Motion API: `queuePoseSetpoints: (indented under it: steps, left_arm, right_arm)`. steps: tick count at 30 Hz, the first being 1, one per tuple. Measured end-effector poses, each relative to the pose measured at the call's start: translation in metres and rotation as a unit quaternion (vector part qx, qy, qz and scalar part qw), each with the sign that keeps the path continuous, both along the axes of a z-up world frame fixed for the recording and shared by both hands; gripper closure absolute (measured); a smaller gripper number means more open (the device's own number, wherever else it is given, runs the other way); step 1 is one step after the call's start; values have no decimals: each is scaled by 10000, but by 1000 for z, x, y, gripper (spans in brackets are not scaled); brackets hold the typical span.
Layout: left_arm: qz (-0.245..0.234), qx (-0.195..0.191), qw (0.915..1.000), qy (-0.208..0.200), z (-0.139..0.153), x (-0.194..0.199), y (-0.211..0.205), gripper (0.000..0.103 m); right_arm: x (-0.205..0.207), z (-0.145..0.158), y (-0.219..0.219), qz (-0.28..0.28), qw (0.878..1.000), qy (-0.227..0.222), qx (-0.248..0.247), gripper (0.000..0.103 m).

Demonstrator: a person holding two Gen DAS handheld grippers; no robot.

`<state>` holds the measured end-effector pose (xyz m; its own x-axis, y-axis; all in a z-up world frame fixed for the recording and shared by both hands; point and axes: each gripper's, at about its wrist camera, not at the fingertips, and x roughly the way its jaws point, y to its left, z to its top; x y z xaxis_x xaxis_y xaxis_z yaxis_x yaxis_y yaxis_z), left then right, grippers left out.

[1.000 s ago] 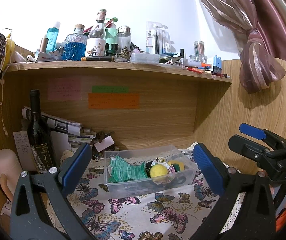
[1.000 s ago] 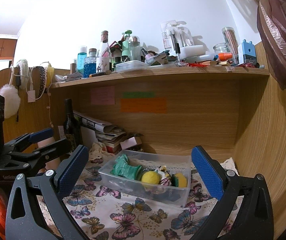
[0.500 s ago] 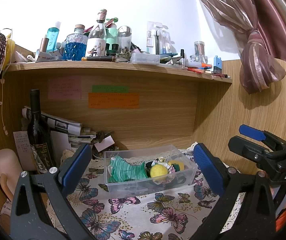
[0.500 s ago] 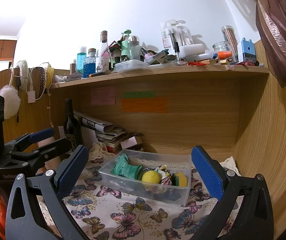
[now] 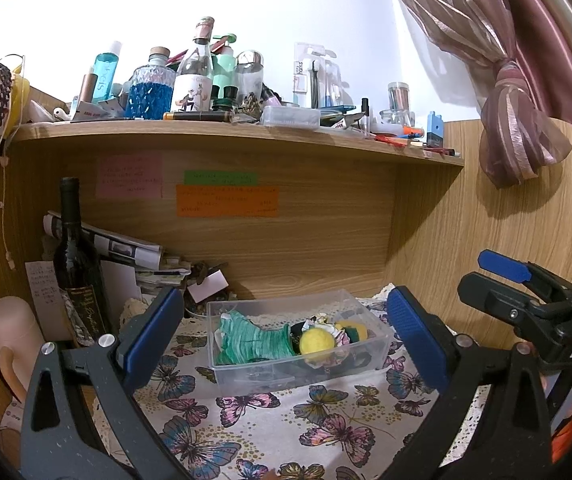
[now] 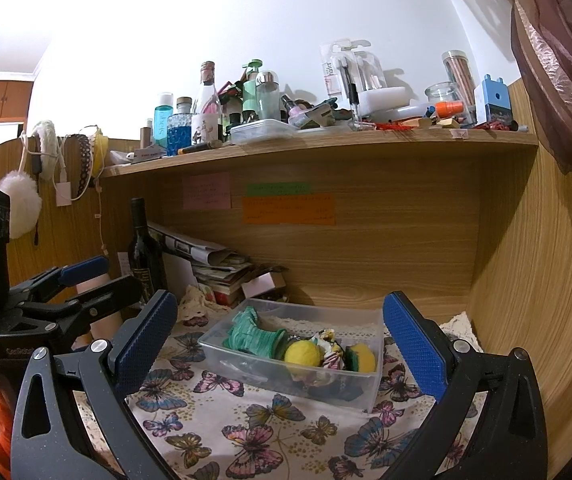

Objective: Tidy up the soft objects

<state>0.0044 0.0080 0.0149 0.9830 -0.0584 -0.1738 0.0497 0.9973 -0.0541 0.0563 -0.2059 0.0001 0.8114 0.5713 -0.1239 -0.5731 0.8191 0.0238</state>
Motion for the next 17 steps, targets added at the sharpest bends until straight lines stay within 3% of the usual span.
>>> queuePoseSetpoints:
  steps: [17]
  left_arm:
    - [36, -59, 10000, 66, -1, 0, -3, 0]
  right_arm:
    - [-2, -5, 5, -41, 10000, 40, -17, 0]
